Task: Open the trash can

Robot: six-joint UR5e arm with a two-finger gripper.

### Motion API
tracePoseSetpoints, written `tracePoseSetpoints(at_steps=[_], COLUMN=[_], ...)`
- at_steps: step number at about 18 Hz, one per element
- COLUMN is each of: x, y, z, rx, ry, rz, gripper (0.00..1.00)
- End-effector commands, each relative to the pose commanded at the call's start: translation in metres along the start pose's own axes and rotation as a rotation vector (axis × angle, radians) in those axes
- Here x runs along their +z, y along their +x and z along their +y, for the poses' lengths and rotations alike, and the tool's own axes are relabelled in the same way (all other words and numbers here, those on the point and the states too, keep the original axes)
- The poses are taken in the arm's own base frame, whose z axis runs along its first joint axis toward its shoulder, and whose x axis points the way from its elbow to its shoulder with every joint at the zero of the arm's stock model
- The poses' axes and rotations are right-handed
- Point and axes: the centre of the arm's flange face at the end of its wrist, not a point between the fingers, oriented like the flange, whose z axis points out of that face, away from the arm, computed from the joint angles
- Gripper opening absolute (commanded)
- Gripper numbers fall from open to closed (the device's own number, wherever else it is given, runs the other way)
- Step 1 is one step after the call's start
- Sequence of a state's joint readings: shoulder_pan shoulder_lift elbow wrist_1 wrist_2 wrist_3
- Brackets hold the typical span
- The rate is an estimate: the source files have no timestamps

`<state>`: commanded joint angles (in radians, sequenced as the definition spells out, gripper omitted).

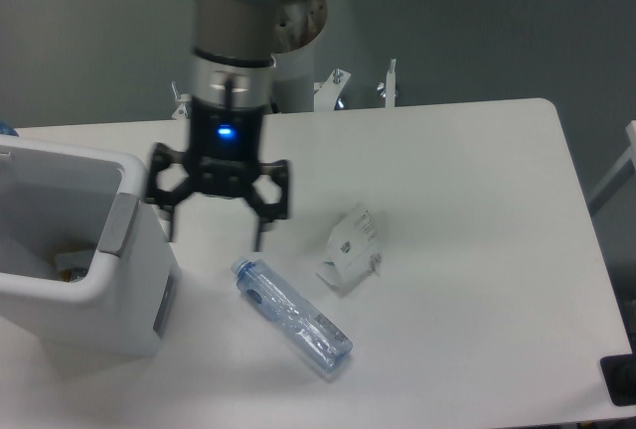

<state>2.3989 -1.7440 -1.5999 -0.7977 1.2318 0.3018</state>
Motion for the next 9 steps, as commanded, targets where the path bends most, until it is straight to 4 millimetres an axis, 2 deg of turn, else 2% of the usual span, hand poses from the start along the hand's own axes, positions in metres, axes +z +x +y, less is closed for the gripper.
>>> tracePoseSetpoints(at_steps=[4, 9], x=[0.014, 0.036], y=[-0.067, -0.128], z=[0.015, 0.036], rx=[0.041, 0.068], ry=[-0.032, -0.093], rz=[-0.043, -0.082], gripper=[1.0, 1.0])
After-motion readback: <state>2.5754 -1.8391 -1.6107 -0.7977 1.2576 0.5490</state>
